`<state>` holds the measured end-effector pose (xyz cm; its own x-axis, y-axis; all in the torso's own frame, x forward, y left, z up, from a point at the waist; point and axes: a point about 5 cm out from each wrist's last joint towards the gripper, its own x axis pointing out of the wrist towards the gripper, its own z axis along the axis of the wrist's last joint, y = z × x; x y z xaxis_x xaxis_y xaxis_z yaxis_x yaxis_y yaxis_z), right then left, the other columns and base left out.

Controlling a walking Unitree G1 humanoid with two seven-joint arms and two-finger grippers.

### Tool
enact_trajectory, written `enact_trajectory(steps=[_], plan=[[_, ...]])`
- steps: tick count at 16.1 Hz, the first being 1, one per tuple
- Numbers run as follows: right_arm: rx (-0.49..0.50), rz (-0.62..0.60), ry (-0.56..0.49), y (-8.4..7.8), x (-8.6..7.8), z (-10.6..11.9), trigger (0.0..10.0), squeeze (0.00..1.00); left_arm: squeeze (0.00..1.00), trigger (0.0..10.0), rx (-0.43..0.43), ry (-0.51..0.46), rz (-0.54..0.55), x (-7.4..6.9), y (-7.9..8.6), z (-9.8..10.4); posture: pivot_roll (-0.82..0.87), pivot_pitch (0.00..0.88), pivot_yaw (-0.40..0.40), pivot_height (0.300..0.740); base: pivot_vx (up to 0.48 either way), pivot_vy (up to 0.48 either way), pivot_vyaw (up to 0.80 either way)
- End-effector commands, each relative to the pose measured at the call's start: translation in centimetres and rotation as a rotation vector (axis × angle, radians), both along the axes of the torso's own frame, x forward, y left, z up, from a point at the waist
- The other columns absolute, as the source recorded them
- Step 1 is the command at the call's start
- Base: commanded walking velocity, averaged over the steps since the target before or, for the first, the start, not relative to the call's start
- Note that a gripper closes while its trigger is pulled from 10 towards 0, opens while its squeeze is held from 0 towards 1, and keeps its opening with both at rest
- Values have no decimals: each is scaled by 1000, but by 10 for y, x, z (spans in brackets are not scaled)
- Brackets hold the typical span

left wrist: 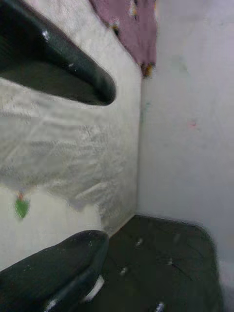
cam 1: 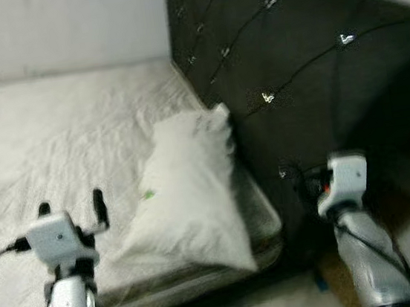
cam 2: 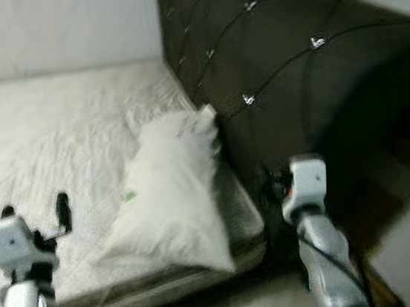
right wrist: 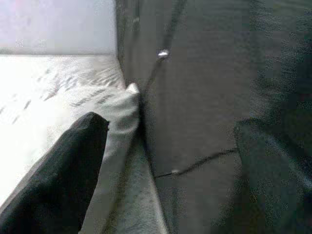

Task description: Clean up the room

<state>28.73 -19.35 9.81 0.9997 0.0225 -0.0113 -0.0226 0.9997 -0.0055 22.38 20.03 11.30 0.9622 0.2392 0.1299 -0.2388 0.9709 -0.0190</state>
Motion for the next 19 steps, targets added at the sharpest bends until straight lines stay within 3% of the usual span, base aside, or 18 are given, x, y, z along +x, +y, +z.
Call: enact_trajectory(steps=[1, 4, 9, 12, 16, 19], plan=[[4, -14, -1, -2, -2, 1, 10000, 0, 0, 10000, 10, -12, -25, 3, -4, 5, -2, 0, -22, 740, 0, 0, -800], [1, 37, -1, 4, -4, 2, 10000, 0, 0, 10000, 5, -24, -18, 2, -3, 8, 1, 0, -30, 740, 0, 0, 0], [-10, 160, -29, 22, -3, 11, 10000, 0, 0, 10000, 17, -15, 7, -8, -7, 8, 22, 0, -67, 740, 0, 0, 0], [-4, 185, -23, 27, -2, 10, 10000, 0, 0, 10000, 33, 0, 31, -19, 0, 3, 44, 22, -90, 740, 0, 0, 0], [-51, 151, 59, -2, -34, -5, 10000, 0, 0, 10000, 48, 70, 69, -46, 11, -8, 42, 48, -94, 740, 0, 0, 0], [-83, 138, 100, -16, -49, -11, 10000, 0, 0, 10000, 50, 86, 71, -50, 11, -10, 29, 53, -88, 740, 0, 0, 0]])
